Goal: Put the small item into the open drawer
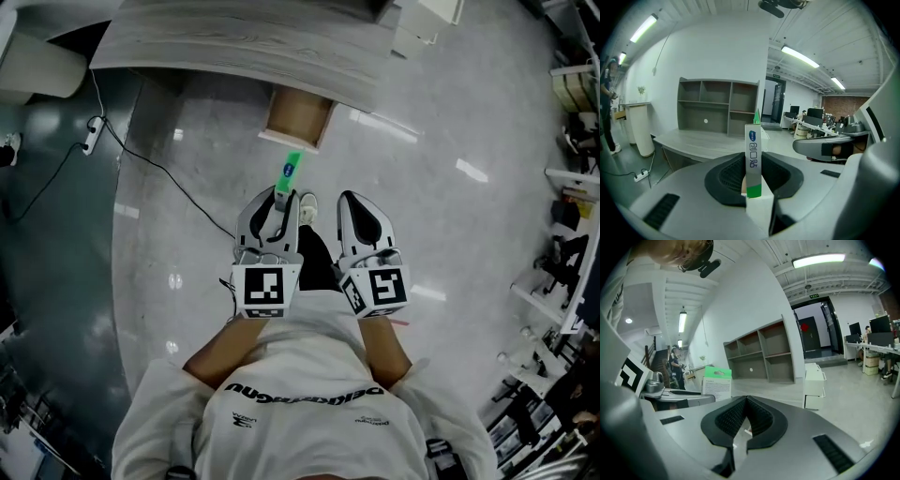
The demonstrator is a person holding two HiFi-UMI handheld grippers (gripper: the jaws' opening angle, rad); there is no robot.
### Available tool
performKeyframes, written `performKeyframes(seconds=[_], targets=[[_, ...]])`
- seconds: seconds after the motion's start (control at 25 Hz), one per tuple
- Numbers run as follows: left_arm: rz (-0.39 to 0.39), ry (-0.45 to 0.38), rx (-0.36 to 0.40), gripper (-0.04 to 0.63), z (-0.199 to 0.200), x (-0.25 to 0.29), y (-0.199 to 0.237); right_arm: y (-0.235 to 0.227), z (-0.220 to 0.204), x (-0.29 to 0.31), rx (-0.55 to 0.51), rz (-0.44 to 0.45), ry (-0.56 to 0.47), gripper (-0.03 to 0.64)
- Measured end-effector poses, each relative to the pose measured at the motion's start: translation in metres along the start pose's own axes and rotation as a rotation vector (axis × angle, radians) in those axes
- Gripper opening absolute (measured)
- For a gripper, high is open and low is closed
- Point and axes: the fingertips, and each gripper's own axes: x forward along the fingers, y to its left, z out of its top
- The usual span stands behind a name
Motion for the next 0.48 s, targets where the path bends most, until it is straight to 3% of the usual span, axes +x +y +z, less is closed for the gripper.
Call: performKeyframes(seconds=[0.48], targets=[[0.024, 0.12, -0.008, 0.1, -0.061, 0.091, 0.011, -0.044, -0.052, 0.062, 0.033, 0.039, 0.094, 0.032]])
